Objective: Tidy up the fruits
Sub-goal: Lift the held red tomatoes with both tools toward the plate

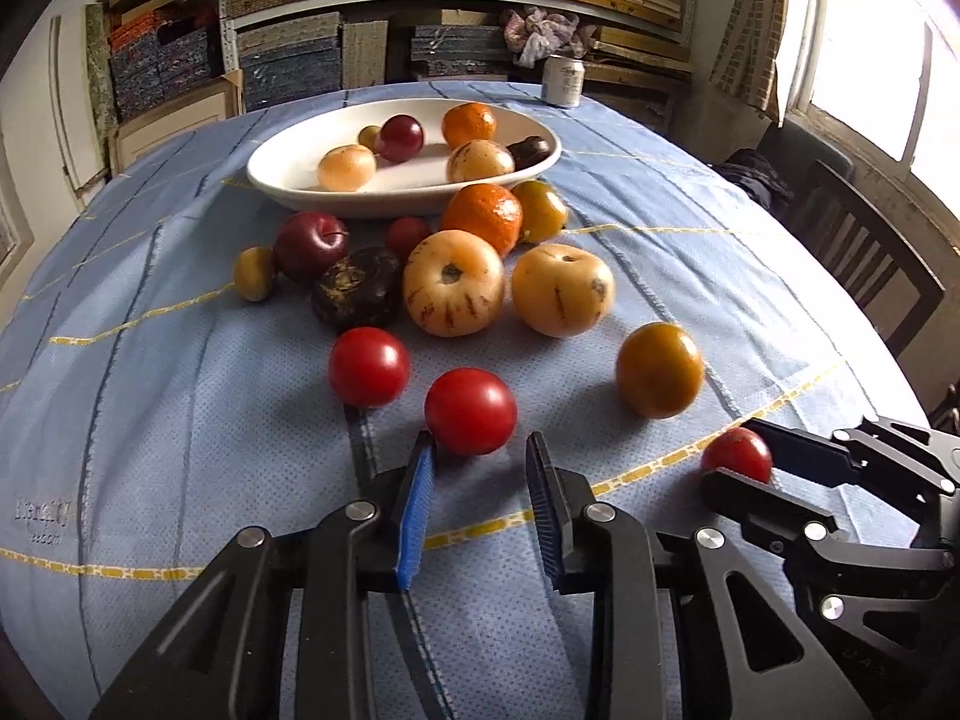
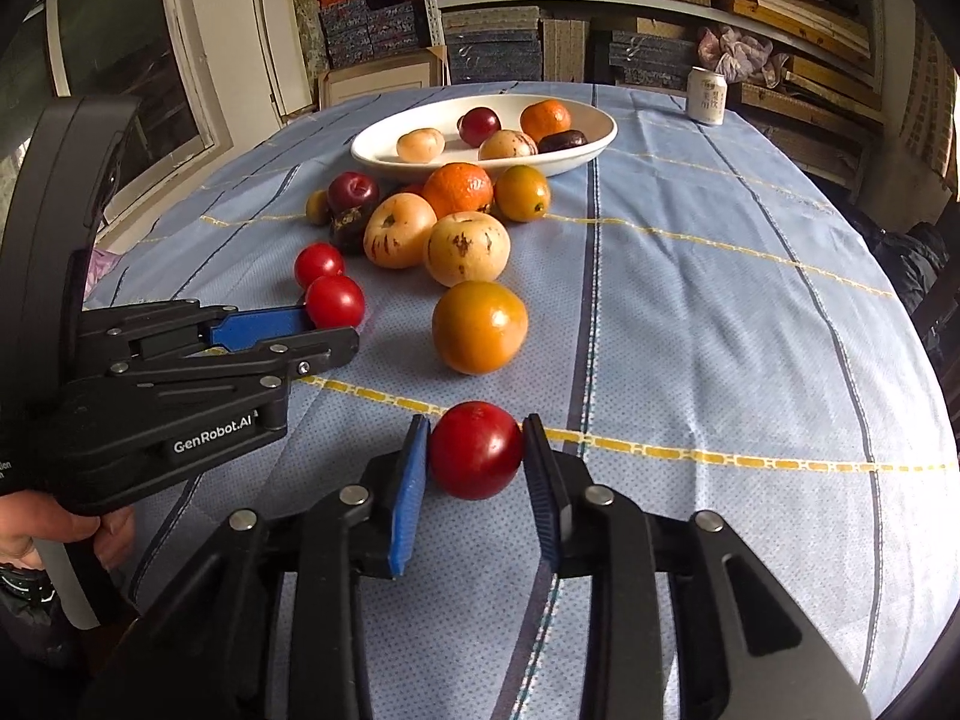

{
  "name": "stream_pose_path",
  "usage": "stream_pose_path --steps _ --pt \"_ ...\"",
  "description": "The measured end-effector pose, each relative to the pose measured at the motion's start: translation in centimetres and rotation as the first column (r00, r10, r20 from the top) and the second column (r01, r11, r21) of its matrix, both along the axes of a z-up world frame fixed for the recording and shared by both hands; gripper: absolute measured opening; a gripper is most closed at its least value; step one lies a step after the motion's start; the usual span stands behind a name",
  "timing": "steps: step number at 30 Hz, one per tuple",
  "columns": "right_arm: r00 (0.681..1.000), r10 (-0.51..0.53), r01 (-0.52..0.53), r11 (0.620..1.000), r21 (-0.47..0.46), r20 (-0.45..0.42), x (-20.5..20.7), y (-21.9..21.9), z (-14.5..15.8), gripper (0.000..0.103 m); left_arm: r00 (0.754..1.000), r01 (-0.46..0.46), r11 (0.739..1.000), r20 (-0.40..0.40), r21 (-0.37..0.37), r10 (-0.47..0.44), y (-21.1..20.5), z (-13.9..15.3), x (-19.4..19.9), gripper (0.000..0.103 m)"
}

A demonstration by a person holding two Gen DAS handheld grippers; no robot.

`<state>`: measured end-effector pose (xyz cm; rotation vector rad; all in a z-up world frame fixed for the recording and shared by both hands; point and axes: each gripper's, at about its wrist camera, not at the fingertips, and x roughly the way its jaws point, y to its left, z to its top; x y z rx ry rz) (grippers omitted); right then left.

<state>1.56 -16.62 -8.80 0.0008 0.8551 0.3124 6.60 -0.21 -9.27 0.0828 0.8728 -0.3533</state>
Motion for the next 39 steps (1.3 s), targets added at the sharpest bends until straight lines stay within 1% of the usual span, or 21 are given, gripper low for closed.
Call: stream_pose_path --steps 2,3,6,10,11,12,13,14,18,21,23,25,26,27,28,29,30,31,32,34,39 --pt "1.000 -0.003 0.003 1.000 0.009 -0.005 0.0 -0.2 0.1 0.030 1.000 0.016 1.000 0.007 -0.001 -0.016 -0.3 0.0 -0.1 0.030" --pt "1.000 -0.004 0.004 1.000 0.013 -0.007 0.0 -0.2 0.1 0.030 1.000 0.019 1.000 0.006 0.011 -0.019 -0.7 0.0 -0.1 0.024" --pt "1.000 0.001 -0.001 1.000 0.031 -0.008 -0.2 -0.4 0.2 0.030 1.000 0.028 0.999 -0.004 0.015 -0.028 -1.0 -0.2 0.0 0.017" --pt "1.000 -0.003 0.003 1.000 0.030 -0.003 -0.4 -0.7 0.3 0.030 1.000 0.007 1.000 -0.013 -0.009 -0.008 -0.7 -0.1 0.5 0.017" --pt "1.000 -0.008 0.008 1.000 0.028 -0.003 -0.4 -0.8 0.2 0.030 1.000 -0.004 1.000 -0.014 -0.010 0.004 -0.5 0.0 0.6 0.025" --pt "1.000 -0.015 0.015 1.000 0.025 -0.006 -0.3 -0.9 0.1 0.030 1.000 -0.015 1.000 -0.011 -0.007 0.015 -0.4 0.1 0.7 0.059" --pt "1.000 -0.019 0.019 1.000 0.025 -0.010 -0.2 -1.0 0.0 0.030 0.999 -0.033 0.999 0.003 0.000 0.033 -0.4 0.3 0.8 0.076" --pt "1.000 -0.018 0.018 0.999 0.033 -0.009 -0.2 -1.1 0.0 0.030 0.999 -0.044 0.999 0.023 0.009 0.044 -0.4 0.5 0.8 0.084" --pt "1.000 -0.013 0.013 0.999 0.030 -0.006 -0.2 -1.0 0.0 0.030 0.997 -0.024 0.999 0.072 0.045 0.021 -1.5 1.3 1.0 0.086" --pt "1.000 -0.011 0.011 0.999 0.036 -0.008 -0.2 -1.1 0.0 0.030 0.996 -0.010 0.996 0.088 0.085 0.002 -2.6 1.1 1.7 0.091" --pt "1.000 -0.008 0.009 0.999 0.044 -0.012 -0.1 -1.2 0.0 0.030 0.993 -0.011 0.994 0.115 0.110 -0.002 -3.1 1.0 1.9 0.091" --pt "1.000 -0.008 0.009 0.999 0.045 -0.014 0.0 -1.3 0.0 0.030 0.992 -0.009 0.991 0.125 0.132 -0.008 -3.4 1.0 2.0 0.090" --pt "1.000 -0.006 0.007 0.999 0.045 -0.015 0.0 -1.3 0.0 0.030 0.991 -0.010 0.990 0.131 0.144 -0.009 -3.6 1.0 1.9 0.080" --pt "1.000 -0.006 0.007 0.999 0.047 -0.016 0.1 -1.3 0.0 0.030 0.991 -0.011 0.988 0.137 0.154 -0.010 -3.7 1.0 1.9 0.065" --pt "1.000 -0.007 0.008 0.999 0.050 -0.018 0.1 -1.4 0.0 0.030 0.992 0.000 0.990 0.123 0.138 -0.017 -3.7 1.1 1.9 0.057" --pt "1.000 -0.006 0.007 0.999 0.050 -0.018 0.1 -1.4 0.0 0.030 0.996 0.020 0.995 0.082 0.100 -0.028 -3.5 1.1 2.2 0.046" --pt "1.000 -0.006 0.007 0.999 0.049 -0.017 0.1 -1.4 0.0 0.030 0.999 0.030 0.998 0.025 0.052 -0.031 -3.4 0.8 2.6 0.042" --pt "1.000 -0.007 0.007 0.999 0.048 -0.016 0.1 -1.3 0.0 0.031 1.000 0.022 0.999 -0.004 0.032 -0.022 -3.3 0.4 3.0 0.040" --pt "1.000 -0.006 0.007 0.999 0.046 -0.016 0.1 -1.3 0.0 0.031 1.000 0.024 0.999 -0.007 0.048 -0.023 -3.5 -0.1 3.3 0.033" --pt "1.000 -0.004 0.005 0.999 0.050 -0.017 0.1 -1.4 0.0 0.031 1.000 0.029 0.998 0.011 0.059 -0.029 -3.7 -0.3 3.4 0.032" --pt "1.000 -0.002 0.003 0.999 0.049 -0.016 0.0 -1.5 0.0 0.030 1.000 0.014 1.000 -0.005 -0.012 -0.014 -3.1 -0.4 4.5 0.031"
